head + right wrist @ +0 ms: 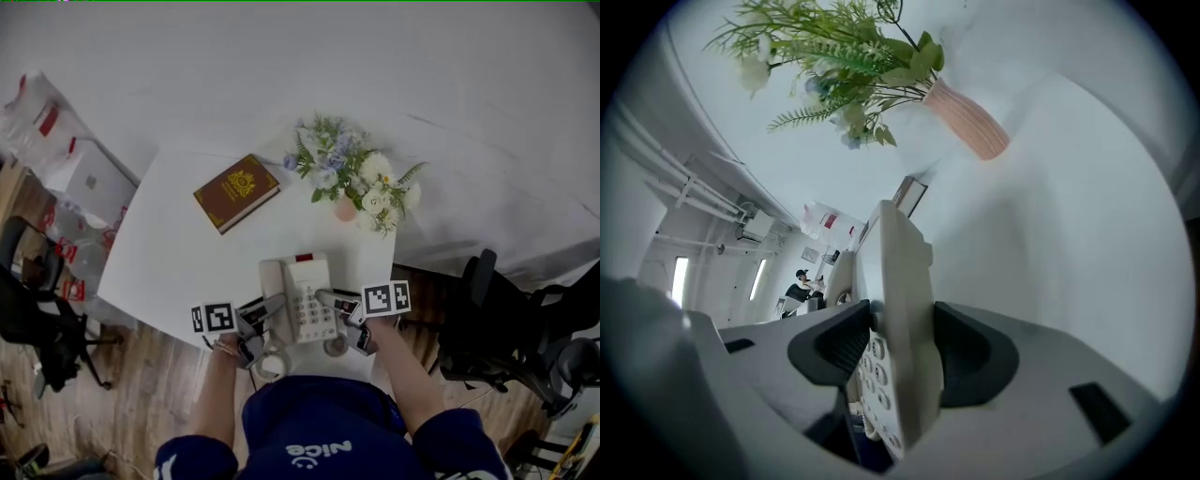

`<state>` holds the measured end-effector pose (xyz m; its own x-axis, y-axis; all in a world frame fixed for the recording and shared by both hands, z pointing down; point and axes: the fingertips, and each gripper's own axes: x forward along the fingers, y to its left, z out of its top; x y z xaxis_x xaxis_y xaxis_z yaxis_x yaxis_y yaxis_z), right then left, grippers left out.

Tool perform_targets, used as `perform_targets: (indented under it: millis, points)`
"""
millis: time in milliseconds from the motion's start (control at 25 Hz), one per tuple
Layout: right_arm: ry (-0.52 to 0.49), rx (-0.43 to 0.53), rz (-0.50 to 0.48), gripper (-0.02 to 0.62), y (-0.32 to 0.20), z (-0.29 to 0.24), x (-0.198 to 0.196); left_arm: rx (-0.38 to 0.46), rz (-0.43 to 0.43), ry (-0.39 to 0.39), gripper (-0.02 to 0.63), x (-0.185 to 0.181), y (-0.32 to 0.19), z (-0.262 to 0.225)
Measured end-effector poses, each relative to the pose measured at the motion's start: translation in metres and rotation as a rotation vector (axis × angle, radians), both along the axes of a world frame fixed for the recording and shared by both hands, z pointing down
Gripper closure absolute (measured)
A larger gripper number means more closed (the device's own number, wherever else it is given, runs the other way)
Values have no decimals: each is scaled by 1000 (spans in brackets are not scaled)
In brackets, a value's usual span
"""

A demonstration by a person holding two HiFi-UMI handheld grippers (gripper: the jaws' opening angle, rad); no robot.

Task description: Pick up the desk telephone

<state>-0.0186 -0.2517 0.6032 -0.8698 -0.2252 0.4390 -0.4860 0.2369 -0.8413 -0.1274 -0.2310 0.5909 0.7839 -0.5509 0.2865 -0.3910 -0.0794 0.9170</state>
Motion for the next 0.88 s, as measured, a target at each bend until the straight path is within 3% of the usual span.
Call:
perform_targets:
  millis: [440, 600, 880]
  points:
    - [-27, 62, 33, 365, 25, -30, 9, 8, 6, -11, 219, 8, 25, -29]
    - [-35, 104, 34, 365, 31, -45, 8, 45, -14, -46, 219, 3, 32, -39]
    - [-71, 147, 61, 365, 39, -70, 8, 67, -12, -41, 219, 6, 41, -67]
